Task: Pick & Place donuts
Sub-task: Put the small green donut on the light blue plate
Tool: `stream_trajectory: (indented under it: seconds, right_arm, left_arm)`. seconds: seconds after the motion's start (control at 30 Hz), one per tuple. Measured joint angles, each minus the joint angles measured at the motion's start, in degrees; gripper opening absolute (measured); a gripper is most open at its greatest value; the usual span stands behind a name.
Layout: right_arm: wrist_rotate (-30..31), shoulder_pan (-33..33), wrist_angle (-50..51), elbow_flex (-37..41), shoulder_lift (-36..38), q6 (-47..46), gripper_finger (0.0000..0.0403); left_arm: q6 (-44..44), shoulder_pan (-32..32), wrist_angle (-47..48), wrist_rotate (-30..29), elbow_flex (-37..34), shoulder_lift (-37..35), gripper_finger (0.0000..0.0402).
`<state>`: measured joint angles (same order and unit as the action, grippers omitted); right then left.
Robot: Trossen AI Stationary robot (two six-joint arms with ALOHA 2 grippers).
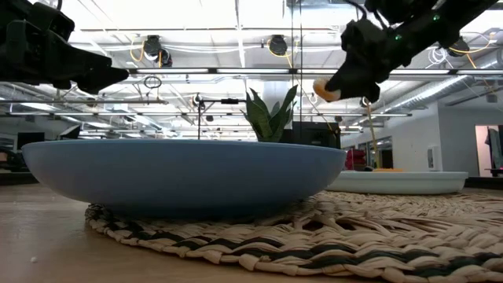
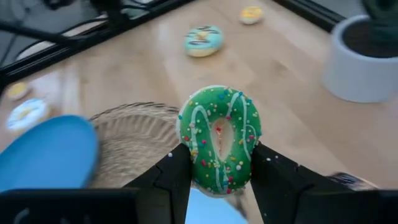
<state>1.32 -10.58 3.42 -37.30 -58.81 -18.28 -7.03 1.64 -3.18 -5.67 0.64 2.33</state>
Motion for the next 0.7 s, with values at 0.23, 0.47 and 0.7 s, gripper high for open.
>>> stream_trajectory:
  seconds: [0.23, 0.47, 0.7]
  right_arm:
    - [0.08, 6.29, -3.08, 0.42, -0.02, -0.55, 0.0137]
    - [0.07, 12.7, -15.94, 5.99, -0.04, -0.57, 0.0137]
    - [0.07, 18.31, -35.46, 13.77, -0.04, 0.03, 0.0137]
  left_arm:
    - [0.0, -0.01, -0.01, 0.0, -0.01, 0.0, 0.0306]
    - [0.0, -0.01, -0.01, 0.0, -0.02, 0.0, 0.0306]
    - [-0.01, -0.01, -0.01, 0.01, -0.01, 0.0, 0.0306]
